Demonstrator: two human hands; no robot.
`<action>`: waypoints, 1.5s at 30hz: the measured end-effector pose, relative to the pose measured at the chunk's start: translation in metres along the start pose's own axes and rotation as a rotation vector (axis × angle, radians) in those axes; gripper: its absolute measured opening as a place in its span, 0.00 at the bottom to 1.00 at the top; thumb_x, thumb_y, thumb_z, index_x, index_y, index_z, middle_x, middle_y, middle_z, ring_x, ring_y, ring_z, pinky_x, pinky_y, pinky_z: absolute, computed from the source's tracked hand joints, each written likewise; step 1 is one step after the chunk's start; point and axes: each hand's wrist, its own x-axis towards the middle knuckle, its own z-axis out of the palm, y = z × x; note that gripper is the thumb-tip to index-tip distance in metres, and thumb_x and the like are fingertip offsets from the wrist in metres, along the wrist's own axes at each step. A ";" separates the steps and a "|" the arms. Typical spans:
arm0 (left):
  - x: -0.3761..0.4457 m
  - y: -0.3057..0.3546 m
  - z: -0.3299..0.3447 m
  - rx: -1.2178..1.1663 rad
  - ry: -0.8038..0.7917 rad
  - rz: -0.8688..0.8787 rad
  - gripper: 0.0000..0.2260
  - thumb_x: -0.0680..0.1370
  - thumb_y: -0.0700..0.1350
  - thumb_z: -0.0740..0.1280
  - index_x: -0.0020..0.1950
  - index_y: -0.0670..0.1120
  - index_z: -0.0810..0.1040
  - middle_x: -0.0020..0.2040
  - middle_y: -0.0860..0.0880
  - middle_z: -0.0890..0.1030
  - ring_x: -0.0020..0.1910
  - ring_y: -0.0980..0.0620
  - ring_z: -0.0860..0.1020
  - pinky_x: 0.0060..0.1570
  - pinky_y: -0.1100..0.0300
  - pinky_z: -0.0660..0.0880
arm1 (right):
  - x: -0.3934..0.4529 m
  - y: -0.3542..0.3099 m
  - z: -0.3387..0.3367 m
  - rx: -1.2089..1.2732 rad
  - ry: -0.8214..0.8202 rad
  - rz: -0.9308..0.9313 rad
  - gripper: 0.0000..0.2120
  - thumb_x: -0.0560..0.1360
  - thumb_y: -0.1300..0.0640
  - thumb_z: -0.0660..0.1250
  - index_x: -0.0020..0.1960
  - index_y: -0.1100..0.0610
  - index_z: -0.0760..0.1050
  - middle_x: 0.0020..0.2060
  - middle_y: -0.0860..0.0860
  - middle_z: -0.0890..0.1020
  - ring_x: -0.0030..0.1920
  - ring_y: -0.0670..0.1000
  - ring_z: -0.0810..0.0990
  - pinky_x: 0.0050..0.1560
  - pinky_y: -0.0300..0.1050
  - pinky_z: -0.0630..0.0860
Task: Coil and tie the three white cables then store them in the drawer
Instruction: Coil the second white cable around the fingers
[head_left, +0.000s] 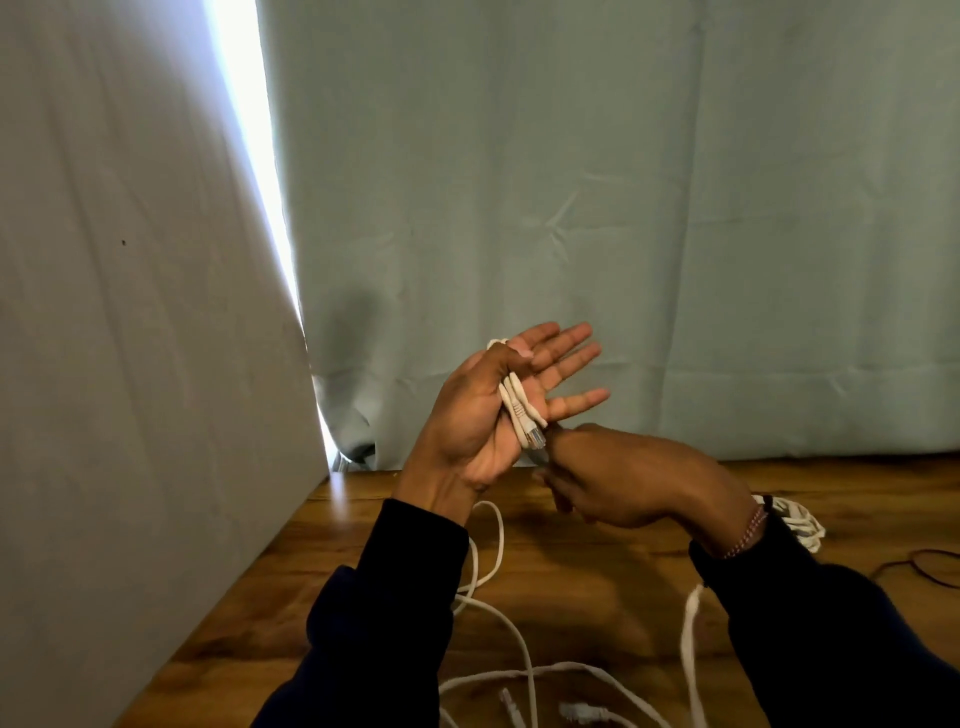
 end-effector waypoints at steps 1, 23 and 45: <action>0.001 0.001 -0.002 -0.002 0.032 0.014 0.26 0.78 0.38 0.56 0.76 0.34 0.59 0.73 0.33 0.70 0.72 0.36 0.70 0.60 0.35 0.76 | -0.002 -0.001 -0.001 -0.001 -0.040 0.006 0.17 0.85 0.53 0.57 0.71 0.57 0.64 0.49 0.51 0.81 0.40 0.44 0.78 0.47 0.42 0.79; -0.004 -0.003 -0.003 0.575 0.269 -0.052 0.16 0.85 0.43 0.55 0.70 0.37 0.70 0.57 0.33 0.80 0.52 0.33 0.82 0.41 0.49 0.82 | -0.041 0.003 -0.034 -0.189 0.434 -0.286 0.18 0.76 0.55 0.72 0.61 0.44 0.71 0.51 0.41 0.83 0.49 0.41 0.79 0.48 0.46 0.80; -0.002 -0.009 -0.009 0.407 -0.153 -0.344 0.44 0.70 0.76 0.60 0.58 0.34 0.76 0.28 0.45 0.72 0.18 0.59 0.61 0.19 0.66 0.57 | -0.021 0.042 -0.040 -0.449 1.024 -0.381 0.05 0.75 0.53 0.74 0.49 0.54 0.84 0.43 0.51 0.86 0.42 0.54 0.83 0.38 0.48 0.77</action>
